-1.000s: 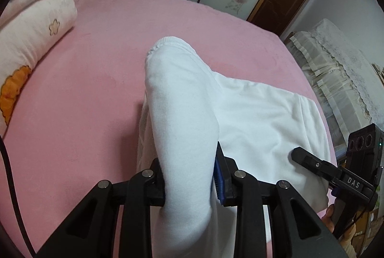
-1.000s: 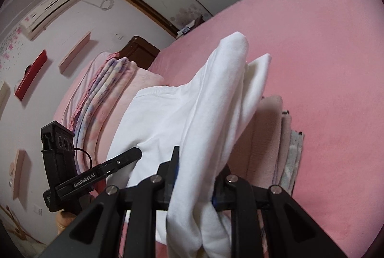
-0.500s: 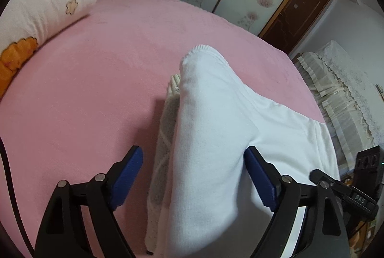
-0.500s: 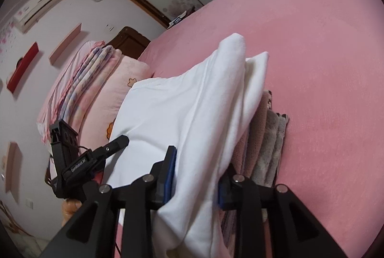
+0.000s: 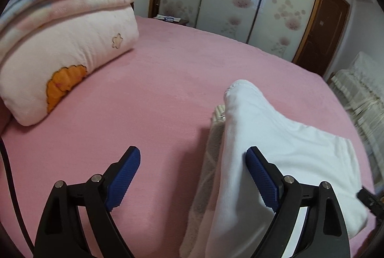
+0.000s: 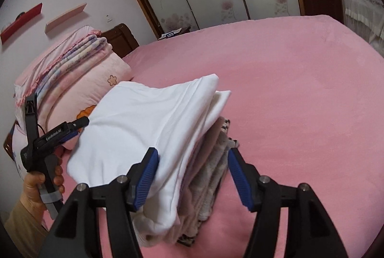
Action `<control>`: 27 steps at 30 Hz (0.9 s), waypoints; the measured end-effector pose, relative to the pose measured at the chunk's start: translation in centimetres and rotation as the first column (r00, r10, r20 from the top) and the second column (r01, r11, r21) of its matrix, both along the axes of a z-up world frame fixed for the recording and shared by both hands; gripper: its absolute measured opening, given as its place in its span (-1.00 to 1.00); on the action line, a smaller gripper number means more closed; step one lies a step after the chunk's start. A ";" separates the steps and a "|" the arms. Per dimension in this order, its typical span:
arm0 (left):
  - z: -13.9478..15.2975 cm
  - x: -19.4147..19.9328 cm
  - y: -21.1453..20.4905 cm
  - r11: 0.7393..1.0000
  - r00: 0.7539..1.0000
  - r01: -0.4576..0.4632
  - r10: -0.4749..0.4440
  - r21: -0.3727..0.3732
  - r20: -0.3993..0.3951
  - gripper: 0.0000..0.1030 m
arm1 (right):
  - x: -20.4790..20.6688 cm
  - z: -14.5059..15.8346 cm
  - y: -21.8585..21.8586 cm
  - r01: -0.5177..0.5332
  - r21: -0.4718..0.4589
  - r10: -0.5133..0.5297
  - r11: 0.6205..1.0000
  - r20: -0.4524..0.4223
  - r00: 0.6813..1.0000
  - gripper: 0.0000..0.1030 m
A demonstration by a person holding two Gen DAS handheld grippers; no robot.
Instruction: Fold small clothes
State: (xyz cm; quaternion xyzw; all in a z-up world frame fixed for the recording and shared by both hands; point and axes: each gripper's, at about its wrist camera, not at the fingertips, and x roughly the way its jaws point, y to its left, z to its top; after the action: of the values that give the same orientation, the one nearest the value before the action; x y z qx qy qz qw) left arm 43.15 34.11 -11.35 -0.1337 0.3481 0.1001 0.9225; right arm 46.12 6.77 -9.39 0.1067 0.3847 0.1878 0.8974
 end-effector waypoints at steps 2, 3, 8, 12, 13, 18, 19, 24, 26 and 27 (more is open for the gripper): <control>-0.3 -0.3 -0.7 0.998 0.999 -0.031 0.032 0.055 -0.005 0.78 | -0.5 0.1 -0.2 0.013 -0.012 -0.013 1.000 0.012 1.000 0.18; -0.5 -0.5 -1.0 0.996 0.999 -0.045 0.046 0.074 -0.006 0.78 | -0.8 0.0 -0.1 0.018 -0.028 -0.018 0.999 0.013 1.000 0.18; 0.1 -1.6 -2.3 0.981 0.990 -0.140 0.142 0.133 -0.002 0.78 | -2.0 0.2 -0.3 0.036 -0.059 -0.036 0.998 0.003 0.999 0.18; 2.3 -3.2 -3.3 0.982 0.989 -0.147 0.148 0.121 -0.001 0.78 | -3.8 2.0 -0.9 0.048 -0.097 -0.046 0.994 0.024 0.999 0.18; 3.3 -4.0 -3.8 0.983 0.989 -0.146 0.146 0.115 0.014 0.78 | -4.3 2.5 -1.0 0.049 -0.108 -0.045 0.993 0.031 0.998 0.18; 6.4 -7.9 -6.5 0.993 0.994 -0.108 0.106 0.047 0.039 0.78 | -7.7 5.1 -2.6 0.061 -0.116 -0.056 0.991 0.050 0.997 0.18; 7.0 -9.0 -7.5 0.996 0.995 -0.088 0.087 0.027 0.039 0.78 | -8.6 5.6 -3.2 0.065 -0.113 -0.059 0.991 0.051 0.997 0.18; 9.0 -13.7 -12.2 1.000 1.000 -0.008 0.009 -0.023 0.028 0.78 | -12.9 8.1 -5.1 0.070 -0.113 -0.063 0.991 0.058 0.996 0.18; 9.8 -15.8 -14.5 0.998 1.000 0.023 -0.022 -0.051 0.020 0.78 | -14.9 9.1 -6.2 0.074 -0.116 -0.067 0.990 0.064 0.996 0.18; 10.2 -16.8 -15.5 0.998 0.999 0.029 -0.028 -0.054 0.021 0.80 | -15.9 9.6 -6.7 0.076 -0.114 -0.069 0.991 0.069 0.995 0.18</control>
State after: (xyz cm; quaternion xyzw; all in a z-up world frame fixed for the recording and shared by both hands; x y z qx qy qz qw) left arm 26.33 18.61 -1.18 -0.1545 0.3433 0.0762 0.9233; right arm 30.22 0.04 0.17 0.0619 0.3616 0.1357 0.9203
